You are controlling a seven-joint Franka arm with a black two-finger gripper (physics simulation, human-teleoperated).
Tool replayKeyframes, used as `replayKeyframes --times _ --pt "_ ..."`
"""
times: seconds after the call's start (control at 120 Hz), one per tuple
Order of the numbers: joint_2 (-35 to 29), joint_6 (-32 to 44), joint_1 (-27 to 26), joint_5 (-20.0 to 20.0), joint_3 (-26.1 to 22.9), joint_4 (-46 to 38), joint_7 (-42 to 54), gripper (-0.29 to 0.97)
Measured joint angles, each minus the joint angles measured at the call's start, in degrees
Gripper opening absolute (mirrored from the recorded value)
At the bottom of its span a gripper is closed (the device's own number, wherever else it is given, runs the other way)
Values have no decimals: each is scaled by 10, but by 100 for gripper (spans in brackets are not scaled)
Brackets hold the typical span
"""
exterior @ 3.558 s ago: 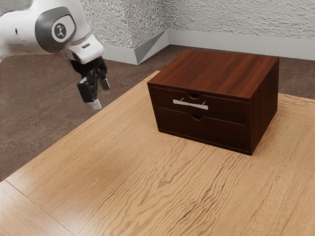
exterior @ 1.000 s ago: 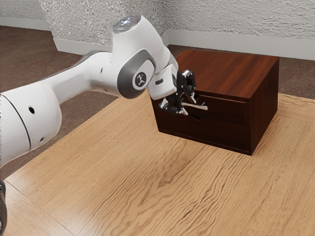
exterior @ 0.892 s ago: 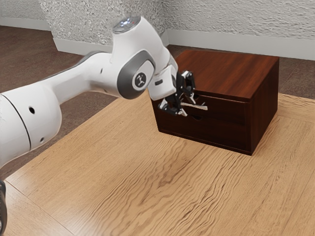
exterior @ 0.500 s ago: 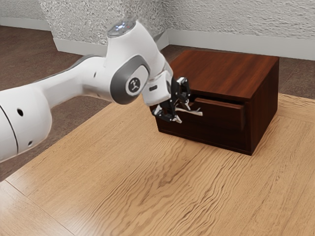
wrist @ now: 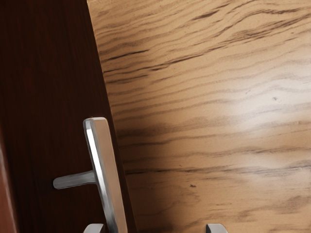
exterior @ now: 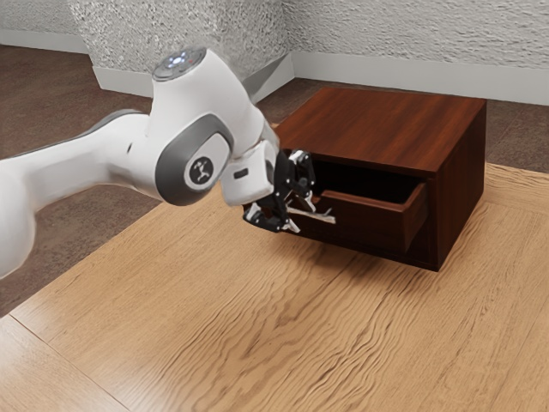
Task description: Pull the drawer handle with one arm to open the drawer
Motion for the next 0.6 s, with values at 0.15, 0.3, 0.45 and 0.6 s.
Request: replayKeyframes --times 0.15,0.3,0.45,0.6 --pt "-23 9 -5 0 0 -35 0 24" --pt "-63 20 -8 -2 1 -83 -1 19" --pt "-100 29 -18 -2 1 -129 -1 22" --pt "-229 20 -23 2 4 -164 -1 45"
